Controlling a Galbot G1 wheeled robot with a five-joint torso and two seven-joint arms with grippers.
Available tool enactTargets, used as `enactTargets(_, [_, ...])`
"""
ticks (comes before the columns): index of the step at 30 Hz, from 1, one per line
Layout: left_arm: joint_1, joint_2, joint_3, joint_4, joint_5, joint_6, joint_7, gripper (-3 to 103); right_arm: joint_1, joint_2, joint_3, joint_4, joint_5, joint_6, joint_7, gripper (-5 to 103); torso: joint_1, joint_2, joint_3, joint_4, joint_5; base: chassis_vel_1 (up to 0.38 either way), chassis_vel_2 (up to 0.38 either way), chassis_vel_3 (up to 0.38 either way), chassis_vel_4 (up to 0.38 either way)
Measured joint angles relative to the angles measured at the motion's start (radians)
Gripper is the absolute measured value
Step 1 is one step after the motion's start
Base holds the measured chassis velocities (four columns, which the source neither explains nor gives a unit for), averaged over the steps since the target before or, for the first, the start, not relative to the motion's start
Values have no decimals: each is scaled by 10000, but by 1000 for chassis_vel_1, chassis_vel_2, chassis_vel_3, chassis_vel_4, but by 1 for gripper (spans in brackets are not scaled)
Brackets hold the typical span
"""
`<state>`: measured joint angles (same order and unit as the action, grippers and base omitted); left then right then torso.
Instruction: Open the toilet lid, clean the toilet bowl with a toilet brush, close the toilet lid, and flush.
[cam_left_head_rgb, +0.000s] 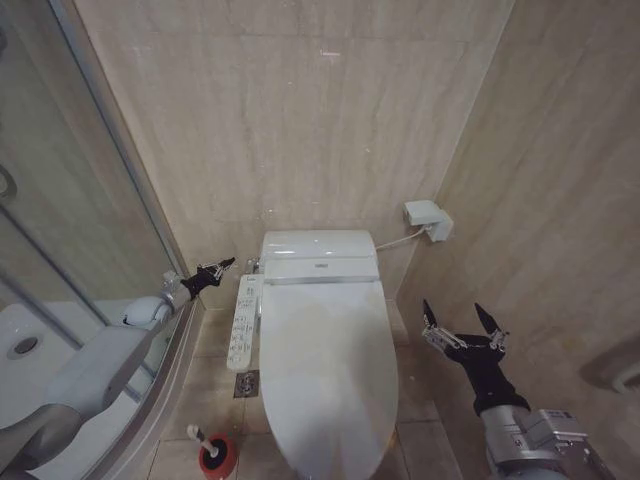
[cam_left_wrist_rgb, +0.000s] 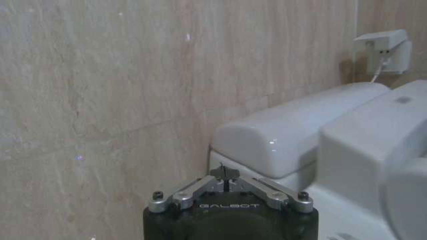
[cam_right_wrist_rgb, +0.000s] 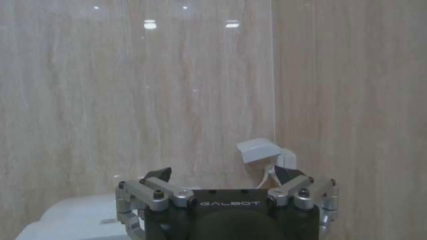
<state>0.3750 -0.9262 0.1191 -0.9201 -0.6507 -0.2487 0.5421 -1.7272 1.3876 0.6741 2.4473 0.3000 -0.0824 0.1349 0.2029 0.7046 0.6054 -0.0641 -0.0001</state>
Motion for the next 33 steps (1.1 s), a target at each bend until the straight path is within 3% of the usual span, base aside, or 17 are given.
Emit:
enactTargets(22, [-32,39,202,510,82,-29,1283,0,0,0,0,0,0,0,0,100,0,0,0,5,0,-26,20,25,-29])
enactTargets(33, [-201,-408,288,1185,231,-181,1781,0,0,0,0,0,0,0,0,100,0,0,0,0,0,0,0,0,0])
